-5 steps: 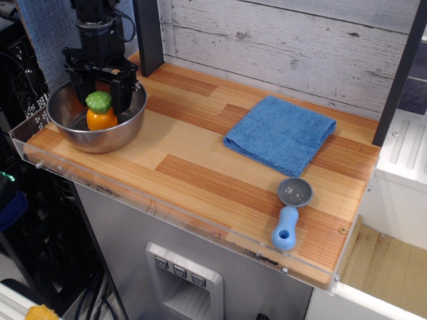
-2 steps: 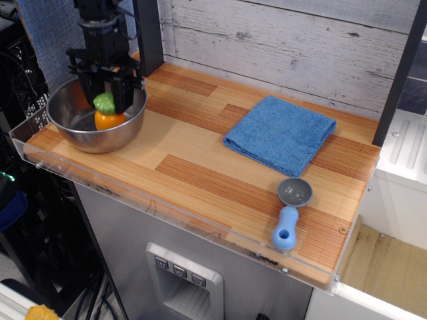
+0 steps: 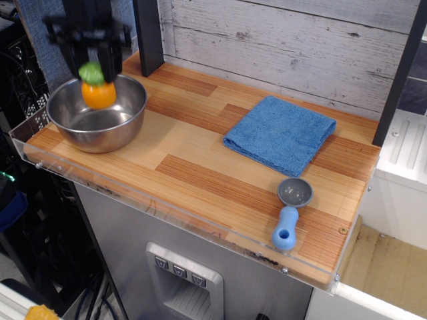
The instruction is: Move the bottel leftt side right
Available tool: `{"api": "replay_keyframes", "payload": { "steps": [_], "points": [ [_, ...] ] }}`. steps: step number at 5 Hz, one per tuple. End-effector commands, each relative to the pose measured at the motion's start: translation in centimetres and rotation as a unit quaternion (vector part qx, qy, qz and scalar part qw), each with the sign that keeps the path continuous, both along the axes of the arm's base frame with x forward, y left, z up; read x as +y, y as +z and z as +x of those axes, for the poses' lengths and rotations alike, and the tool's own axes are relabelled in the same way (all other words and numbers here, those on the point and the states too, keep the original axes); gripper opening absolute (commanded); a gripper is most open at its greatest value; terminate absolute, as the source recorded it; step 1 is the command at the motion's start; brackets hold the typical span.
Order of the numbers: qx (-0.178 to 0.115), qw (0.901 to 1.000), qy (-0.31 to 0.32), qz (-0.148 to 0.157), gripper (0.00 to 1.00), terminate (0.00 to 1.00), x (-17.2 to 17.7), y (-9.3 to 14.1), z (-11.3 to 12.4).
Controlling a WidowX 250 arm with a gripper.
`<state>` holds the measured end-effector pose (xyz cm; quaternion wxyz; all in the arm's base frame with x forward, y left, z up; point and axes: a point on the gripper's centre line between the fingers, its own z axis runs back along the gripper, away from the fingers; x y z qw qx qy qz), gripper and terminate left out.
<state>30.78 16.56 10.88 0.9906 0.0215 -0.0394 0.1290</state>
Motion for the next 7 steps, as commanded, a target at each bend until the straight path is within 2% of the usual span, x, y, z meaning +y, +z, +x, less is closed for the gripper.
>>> {"api": "replay_keyframes", "payload": {
  "steps": [1,2,3,4,5,6,7],
  "points": [
    [-0.019,0.9986,-0.036,-0.034,0.0,0.0,-8.7,3.0,-1.0],
    [0.002,0.9941,-0.065,-0.087,0.0,0.0,-12.7,1.3,-2.0],
    [0.027,0.9875,-0.097,-0.122,0.0,0.0,-16.3,-0.9,-3.1],
    [0.047,0.9859,-0.115,-0.113,0.0,0.0,-18.4,-2.9,-3.4],
    [0.053,0.988,-0.121,-0.079,0.0,0.0,-19.4,-4.5,-3.0],
    [0.042,0.9908,-0.12,-0.047,0.0,0.0,-19.4,-4.7,-2.7],
    [0.037,0.9921,-0.116,-0.032,0.0,0.0,-19.4,-4.7,-2.3]
  ]
}}
